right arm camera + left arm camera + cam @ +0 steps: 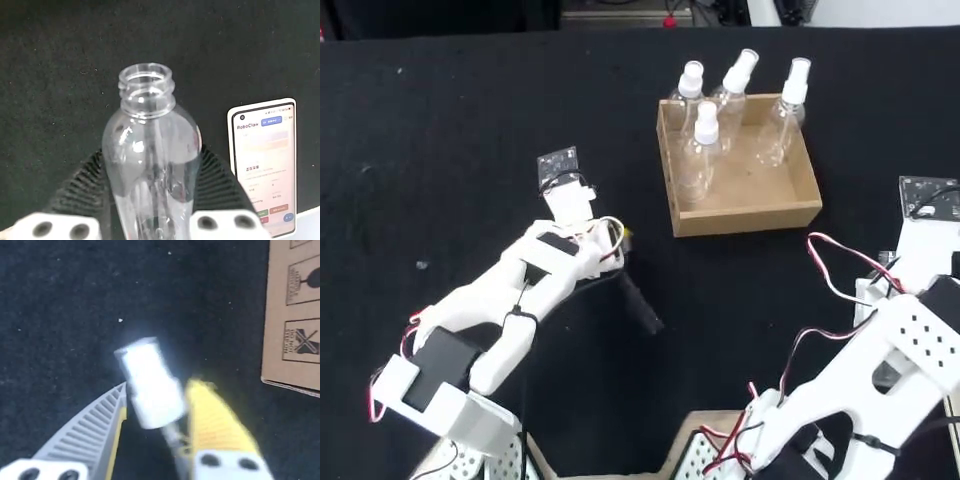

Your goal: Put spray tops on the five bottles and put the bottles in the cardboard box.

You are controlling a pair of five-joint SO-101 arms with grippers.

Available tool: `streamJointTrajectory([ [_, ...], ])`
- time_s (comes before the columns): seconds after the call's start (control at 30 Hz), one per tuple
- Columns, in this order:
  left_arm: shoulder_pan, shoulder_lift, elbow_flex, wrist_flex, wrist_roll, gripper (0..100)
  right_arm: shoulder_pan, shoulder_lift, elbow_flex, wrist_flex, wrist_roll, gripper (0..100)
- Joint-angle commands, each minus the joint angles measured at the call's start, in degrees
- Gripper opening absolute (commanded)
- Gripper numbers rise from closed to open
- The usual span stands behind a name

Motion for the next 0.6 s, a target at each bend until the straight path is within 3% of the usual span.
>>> streamJointTrajectory([
  [0.0,-0.57,-0.35,-3.38,1.67,0.53,4,-0.35,-2.42,-0.57,-0.97,0.09,7.0],
  [0.1,-1.19,-0.44,-6.11,7.30,0.53,7,-0.26,-2.42,-0.57,-0.97,0.09,7.0],
  [0.17,-2.51,-0.97,-9.98,15.12,-1.58,7,-0.26,-2.42,-0.57,-0.97,0.09,7.0],
  [0.3,-5.58,-2.64,-20.09,34.37,-17.05,7,-0.70,-2.42,-0.22,-0.88,-0.18,7.0],
  [0.47,-8.48,-1.32,-29.58,47.47,-39.56,7,-1.67,-2.42,-0.22,-0.88,-0.53,6.7],
  [0.57,-11.56,2.37,-36.62,54.07,-44.04,7,-3.34,-2.51,-0.22,-0.44,-1.23,6.7],
])
